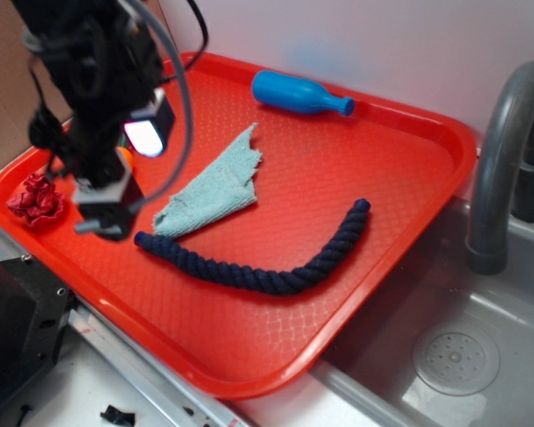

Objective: Grab the blue rope.

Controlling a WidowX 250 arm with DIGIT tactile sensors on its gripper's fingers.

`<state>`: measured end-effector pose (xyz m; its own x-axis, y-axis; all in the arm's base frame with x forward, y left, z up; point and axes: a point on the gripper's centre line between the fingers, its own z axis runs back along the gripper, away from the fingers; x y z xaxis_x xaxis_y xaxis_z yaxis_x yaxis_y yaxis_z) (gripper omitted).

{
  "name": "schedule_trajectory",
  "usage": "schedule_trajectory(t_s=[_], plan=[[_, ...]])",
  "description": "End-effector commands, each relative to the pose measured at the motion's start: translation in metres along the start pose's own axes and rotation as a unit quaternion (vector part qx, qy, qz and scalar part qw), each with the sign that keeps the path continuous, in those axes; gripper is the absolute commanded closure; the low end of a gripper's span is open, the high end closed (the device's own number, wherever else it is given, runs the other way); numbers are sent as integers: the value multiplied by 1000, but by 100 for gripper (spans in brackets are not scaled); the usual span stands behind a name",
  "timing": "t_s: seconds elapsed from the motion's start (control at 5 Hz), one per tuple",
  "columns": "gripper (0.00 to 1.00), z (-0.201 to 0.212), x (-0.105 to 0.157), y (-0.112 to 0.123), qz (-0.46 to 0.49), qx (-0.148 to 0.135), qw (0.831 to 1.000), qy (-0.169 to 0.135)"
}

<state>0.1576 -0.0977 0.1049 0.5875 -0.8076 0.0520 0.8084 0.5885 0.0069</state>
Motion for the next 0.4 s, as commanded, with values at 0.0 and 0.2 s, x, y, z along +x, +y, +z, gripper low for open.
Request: schedule_trajectory(t_s=[0.0, 0.2], plan=[[0, -61, 1, -5, -23, 0, 999, 39], [0, -84, 0, -5, -30, -6, 998, 58]])
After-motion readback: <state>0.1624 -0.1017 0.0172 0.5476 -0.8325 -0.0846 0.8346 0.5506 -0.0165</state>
